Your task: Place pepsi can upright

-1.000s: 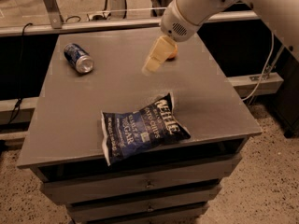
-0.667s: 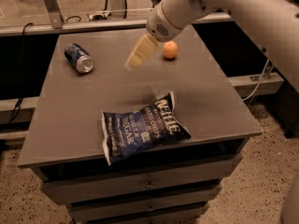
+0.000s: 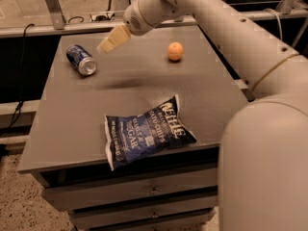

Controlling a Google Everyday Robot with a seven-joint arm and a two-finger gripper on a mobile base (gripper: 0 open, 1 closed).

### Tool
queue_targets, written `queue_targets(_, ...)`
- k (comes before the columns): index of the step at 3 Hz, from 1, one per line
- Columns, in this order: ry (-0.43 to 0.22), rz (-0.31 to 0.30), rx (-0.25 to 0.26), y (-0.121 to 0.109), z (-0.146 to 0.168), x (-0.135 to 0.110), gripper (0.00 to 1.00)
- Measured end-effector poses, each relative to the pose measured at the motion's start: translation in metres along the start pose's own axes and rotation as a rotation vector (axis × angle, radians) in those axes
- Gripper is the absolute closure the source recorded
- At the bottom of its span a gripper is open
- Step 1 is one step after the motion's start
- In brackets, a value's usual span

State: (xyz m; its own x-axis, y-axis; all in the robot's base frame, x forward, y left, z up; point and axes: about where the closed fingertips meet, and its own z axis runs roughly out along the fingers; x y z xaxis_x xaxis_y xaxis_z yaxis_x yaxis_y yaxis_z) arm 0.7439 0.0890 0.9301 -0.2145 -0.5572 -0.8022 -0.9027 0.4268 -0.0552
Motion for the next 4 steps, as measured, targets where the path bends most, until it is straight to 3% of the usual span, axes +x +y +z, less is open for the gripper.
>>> queue_targets(1, -0.053, 0.058, -0.046, -0.004, 0.037, -0.031, 0.0)
queue_targets(2, -0.043, 0.121, -0.065, -0.01, 0.072, -0.044, 0.0)
queue_targets(4, 0.072, 0.194, -0.051, -0.012, 0.115, -0.055, 0.0)
